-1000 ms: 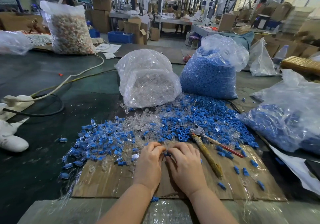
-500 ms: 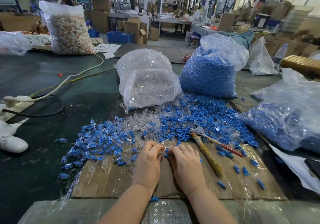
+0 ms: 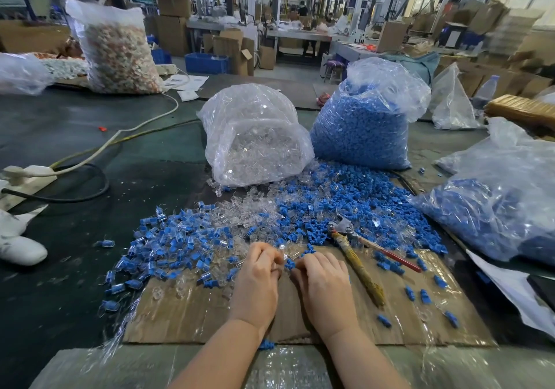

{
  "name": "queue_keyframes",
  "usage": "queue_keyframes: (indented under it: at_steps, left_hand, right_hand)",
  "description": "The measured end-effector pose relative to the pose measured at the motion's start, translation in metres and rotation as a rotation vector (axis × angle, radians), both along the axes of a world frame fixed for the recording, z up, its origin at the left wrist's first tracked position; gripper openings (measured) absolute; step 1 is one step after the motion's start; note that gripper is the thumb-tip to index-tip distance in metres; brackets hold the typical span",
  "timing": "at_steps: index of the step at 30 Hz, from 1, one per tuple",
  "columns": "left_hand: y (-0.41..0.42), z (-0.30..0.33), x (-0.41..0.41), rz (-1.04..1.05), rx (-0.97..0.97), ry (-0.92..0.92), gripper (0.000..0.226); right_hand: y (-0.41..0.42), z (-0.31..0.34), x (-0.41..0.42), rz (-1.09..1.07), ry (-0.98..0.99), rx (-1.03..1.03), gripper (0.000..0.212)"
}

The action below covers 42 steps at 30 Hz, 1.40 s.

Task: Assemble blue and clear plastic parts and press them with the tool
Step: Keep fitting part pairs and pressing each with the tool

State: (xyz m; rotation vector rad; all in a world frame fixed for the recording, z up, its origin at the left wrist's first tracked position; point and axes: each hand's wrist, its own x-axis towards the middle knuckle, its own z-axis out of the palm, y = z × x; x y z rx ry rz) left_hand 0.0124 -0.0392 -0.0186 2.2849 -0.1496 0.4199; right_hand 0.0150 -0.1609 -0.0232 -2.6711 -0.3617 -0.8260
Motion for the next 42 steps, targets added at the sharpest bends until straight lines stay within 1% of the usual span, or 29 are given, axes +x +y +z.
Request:
queue_keyframes:
  at_steps: [7,13,15,18,20,23,25,28,32,34,36,38,41,42]
  left_hand:
    - [0.0023,-0.0007,-0.0004,0.004,0.022,-0.006,0.014]
    - [0.0022,0.0002,-0.0003,0.005,-0.043,0.01,0.01]
    - [0.0022,0.0001,-0.0002,0.01,-0.061,0.016,0.007]
    - [0.0024,-0.0007,0.0002,0.017,-0.092,0.026,0.005]
    - [0.0033,-0.0011,0.0006,0.035,-0.101,0.024,0.004]
    - [0.0053,-0.0014,0.0008,0.066,-0.138,0.033,0.006]
    - [0.0062,-0.0012,0.0005,0.075,-0.18,0.033,0.012]
    - [0.0059,-0.001,0.0015,0.07,-0.163,0.017,0.022]
    - [0.0074,-0.001,0.0038,0.077,-0.181,0.031,0.017]
    - [0.0076,-0.0009,0.0033,0.078,-0.204,0.051,0.015]
    - [0.0069,0.0,0.0025,0.073,-0.212,0.064,0.017]
    - [0.0066,0.0007,0.0023,0.067,-0.205,0.069,0.022]
    - [0.0067,0.0005,0.0022,0.056,-0.193,0.057,0.016]
    - [0.0068,-0.0001,0.0025,0.05,-0.179,0.051,0.017]
  right_hand:
    - [0.0004,0.0016,-0.0016,0.003,0.019,0.022,0.017]
    - [0.0023,0.0025,-0.0032,0.004,0.02,0.061,0.011]
    - [0.003,0.0035,-0.0036,0.004,0.016,0.066,0.013]
    - [0.0031,0.0052,-0.0044,0.017,0.008,0.061,0.023]
    - [0.0028,0.0059,-0.005,0.029,0.003,0.061,0.025]
    - [0.0028,0.0064,-0.0052,0.033,-0.004,0.066,0.024]
    - [0.0031,0.0067,-0.005,0.03,-0.005,0.063,0.024]
    - [0.0031,0.0068,-0.0051,0.034,-0.009,0.056,0.023]
    - [0.0024,0.0057,-0.0053,0.085,0.0,0.046,0.022]
    - [0.0022,0.0054,-0.0055,0.092,0.008,0.026,0.016]
    - [0.0023,0.0056,-0.0056,0.089,0.024,0.023,0.013]
    - [0.0026,0.006,-0.0058,0.087,0.039,0.022,0.013]
    - [0.0023,0.0069,-0.0057,0.082,0.05,0.021,0.016]
    - [0.0022,0.0072,-0.0056,0.079,0.049,0.025,0.019]
